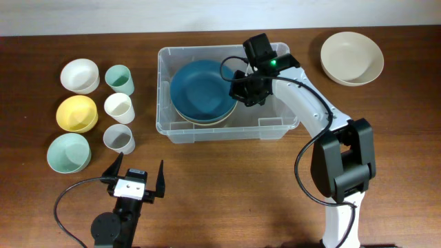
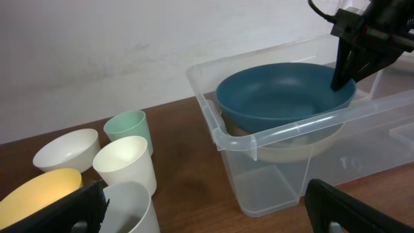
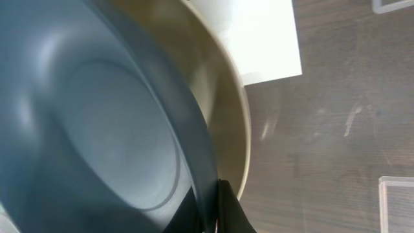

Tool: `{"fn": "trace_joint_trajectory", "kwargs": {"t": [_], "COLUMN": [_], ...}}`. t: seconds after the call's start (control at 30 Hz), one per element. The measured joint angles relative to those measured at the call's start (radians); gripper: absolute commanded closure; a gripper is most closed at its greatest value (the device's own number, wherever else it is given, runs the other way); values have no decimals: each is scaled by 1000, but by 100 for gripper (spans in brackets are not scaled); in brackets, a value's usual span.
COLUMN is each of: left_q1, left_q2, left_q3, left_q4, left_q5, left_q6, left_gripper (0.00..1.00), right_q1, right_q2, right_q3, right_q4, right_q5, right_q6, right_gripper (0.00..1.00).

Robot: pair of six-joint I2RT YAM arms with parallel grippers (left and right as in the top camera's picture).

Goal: Pack container
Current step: 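Lower the blue bowl onto the cream bowl and release it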

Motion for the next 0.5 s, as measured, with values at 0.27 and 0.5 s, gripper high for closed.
{"fn": "trace_joint_trajectory", "kwargs": {"t": [0.27, 0.5], "left_q1": [0, 0], "left_q2": [0, 0], "left_q3": [0, 0], "left_q4": [0, 0], "left_q5": [0, 0], "left_q6": [0, 0], "left_gripper": [0, 0], "right_q1": [1, 1], "right_q2": [0, 0], "right_q3": [0, 0], "right_q4": [3, 2], "right_q5": [7, 8], "right_q6": [11, 8], "right_gripper": [84, 90]}}
